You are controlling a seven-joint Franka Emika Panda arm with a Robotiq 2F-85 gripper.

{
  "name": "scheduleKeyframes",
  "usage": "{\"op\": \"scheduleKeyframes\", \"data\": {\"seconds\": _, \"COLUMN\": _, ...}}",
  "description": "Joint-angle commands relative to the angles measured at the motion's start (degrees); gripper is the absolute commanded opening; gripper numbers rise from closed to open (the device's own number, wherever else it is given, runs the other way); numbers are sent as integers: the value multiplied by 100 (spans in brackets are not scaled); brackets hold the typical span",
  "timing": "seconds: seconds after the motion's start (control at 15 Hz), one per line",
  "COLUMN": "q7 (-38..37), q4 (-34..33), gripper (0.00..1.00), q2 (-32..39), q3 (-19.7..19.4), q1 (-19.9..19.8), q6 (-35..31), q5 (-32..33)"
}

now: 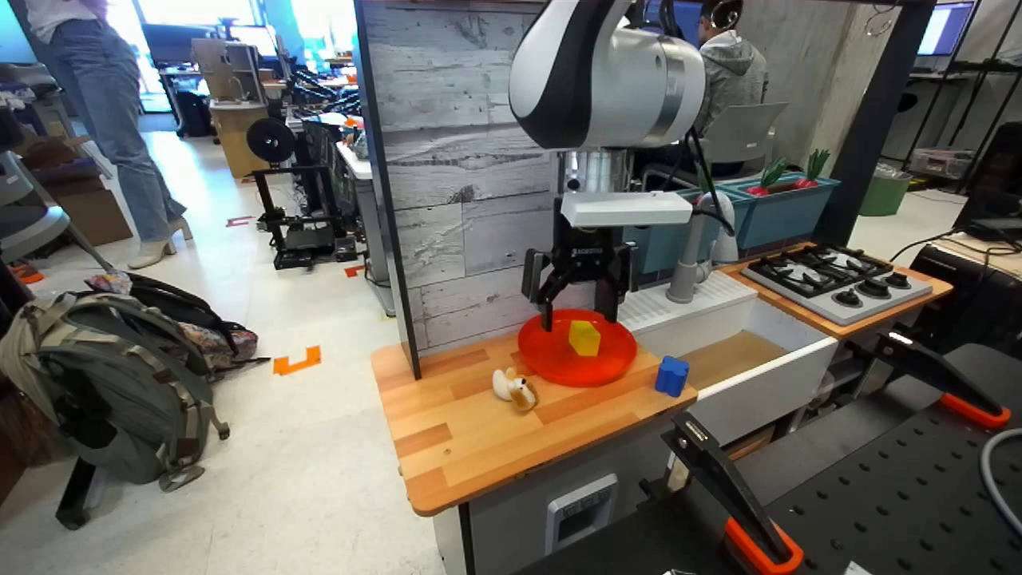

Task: Pick up the yellow object from the counter and put it on the plate

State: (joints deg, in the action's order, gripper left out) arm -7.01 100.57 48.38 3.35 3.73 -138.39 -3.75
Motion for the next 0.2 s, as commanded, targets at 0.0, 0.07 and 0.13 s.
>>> {"op": "scheduleKeyframes", "data": {"seconds": 0.0, "q7": 12, "q4": 85, "gripper": 100, "q2": -83, "q3": -30, "q1": 67, "q6": 14, "q5": -37}}
{"op": "scheduleKeyframes", "data": {"seconds": 0.07, "q7": 10, "q4": 85, "gripper": 100, "q2": -90, "q3": -30, "q1": 79, "q6": 13, "q5": -36}}
{"op": "scheduleKeyframes", "data": {"seconds": 0.13, "q7": 10, "q4": 57, "gripper": 100, "q2": -59, "q3": -38, "q1": 73, "q6": 14, "q5": -35}}
